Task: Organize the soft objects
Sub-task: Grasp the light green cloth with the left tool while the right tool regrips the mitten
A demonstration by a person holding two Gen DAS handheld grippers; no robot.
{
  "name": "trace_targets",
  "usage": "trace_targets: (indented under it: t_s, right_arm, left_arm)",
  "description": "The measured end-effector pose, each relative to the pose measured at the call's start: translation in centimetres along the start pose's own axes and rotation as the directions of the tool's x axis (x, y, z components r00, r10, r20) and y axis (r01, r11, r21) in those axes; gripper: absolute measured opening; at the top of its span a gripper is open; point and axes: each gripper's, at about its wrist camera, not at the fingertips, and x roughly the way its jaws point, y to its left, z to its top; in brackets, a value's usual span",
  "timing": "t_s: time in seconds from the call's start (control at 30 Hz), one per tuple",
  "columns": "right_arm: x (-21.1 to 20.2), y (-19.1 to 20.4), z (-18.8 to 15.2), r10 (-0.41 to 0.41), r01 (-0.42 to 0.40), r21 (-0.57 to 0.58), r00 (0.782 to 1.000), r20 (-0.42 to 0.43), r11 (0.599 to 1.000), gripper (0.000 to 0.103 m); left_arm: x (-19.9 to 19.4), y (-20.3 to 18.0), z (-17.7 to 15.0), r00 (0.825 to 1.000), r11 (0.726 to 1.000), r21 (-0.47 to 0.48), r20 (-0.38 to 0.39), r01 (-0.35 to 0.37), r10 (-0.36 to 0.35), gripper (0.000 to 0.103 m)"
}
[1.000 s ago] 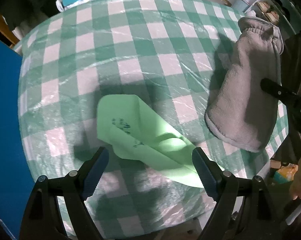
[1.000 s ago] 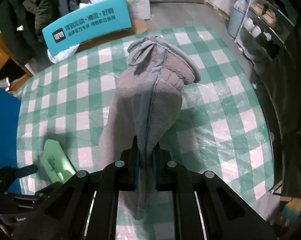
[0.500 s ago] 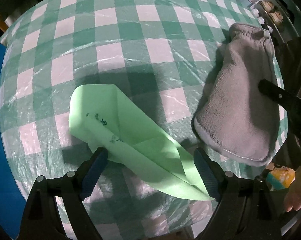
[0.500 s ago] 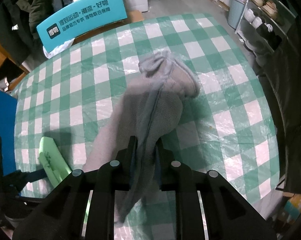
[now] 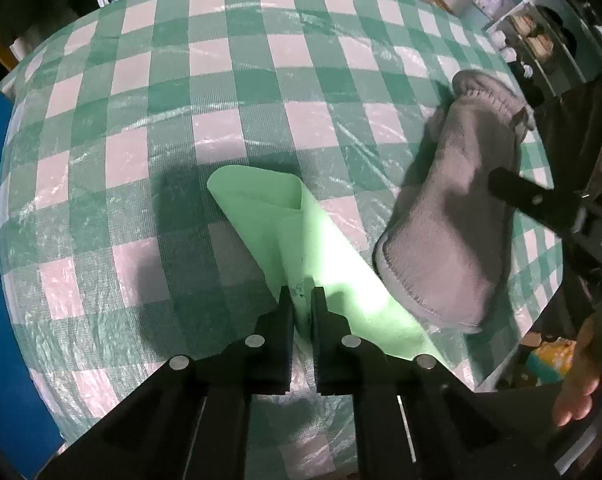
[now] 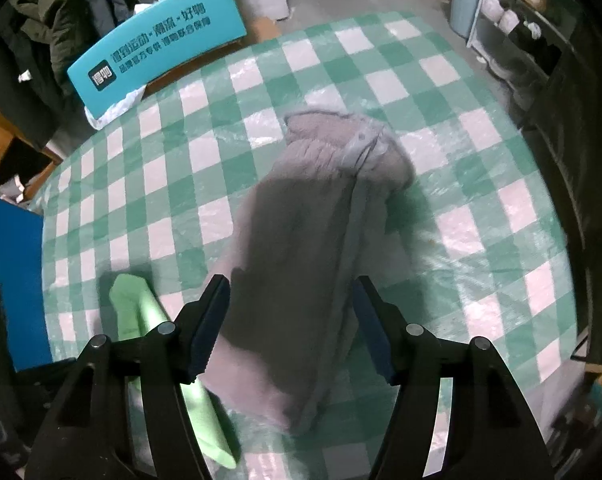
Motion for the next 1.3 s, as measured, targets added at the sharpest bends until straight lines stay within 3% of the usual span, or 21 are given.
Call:
trace_targets:
  t_s: [0.2,0.6,0.8,0.87,0.93,0.97,1.13,1.3]
  right_arm:
    - [1.0,0.5,0.0,-0.024,0.024,-0.002,1.000,-0.018,1.000,0.065]
    - [2.9,1.1,0.1,-0.102,0.100,-0.039,0.994,-0.047,0.994,0.066]
    - [3.5,1.3,0.0,-0.126,0.123,-0.052,0.991,-0.052,0.991,0.068]
    - [3.6,1.3,0.0,-0.130,0.128,-0.057,0.990,-0.052,0.990,0.068]
    - [3.7,1.5,0.1,-0.132,0.129,-0.058,0.990,-0.052,0.990,0.068]
    - [3.7,1.5,0.1,-0.132,0.129,-0.059,0.990,-0.053,0.990,0.068]
    - [3.9,1.7,0.0,-0.141,0.138,-0.070,0.989,-0.052,0.988,0.069]
    - [4.5,2.5,-0.1,-0.164,0.158,-0.106,0.985,-0.052,0.982,0.069]
  left_arm:
    - [-2.5,0.8,-0.2,0.999,1.000,0.008,0.041,0.000,-0.001,0.006]
    - [-3.8,0.9,2.0,0.991,0.994,0.058,0.100,-0.091,0.085,0.006]
    - [-3.3,1.6,2.2,0.991,0.990,0.076,0.075,-0.115,0.109,0.008]
    - [-2.7,1.4,2.1,0.993,0.991,0.077,0.054,-0.113,0.109,0.019]
    - [-2.5,1.3,1.9,0.994,0.992,0.071,0.048,-0.103,0.100,0.055]
    - [-2.4,1.2,1.8,0.994,0.993,0.064,0.056,-0.103,0.099,0.061]
    - [-1.8,0.4,1.6,0.993,0.992,0.060,0.042,-0.113,0.111,0.080]
    - [-0.7,0.0,1.4,0.989,0.987,0.060,0.015,-0.148,0.148,0.080]
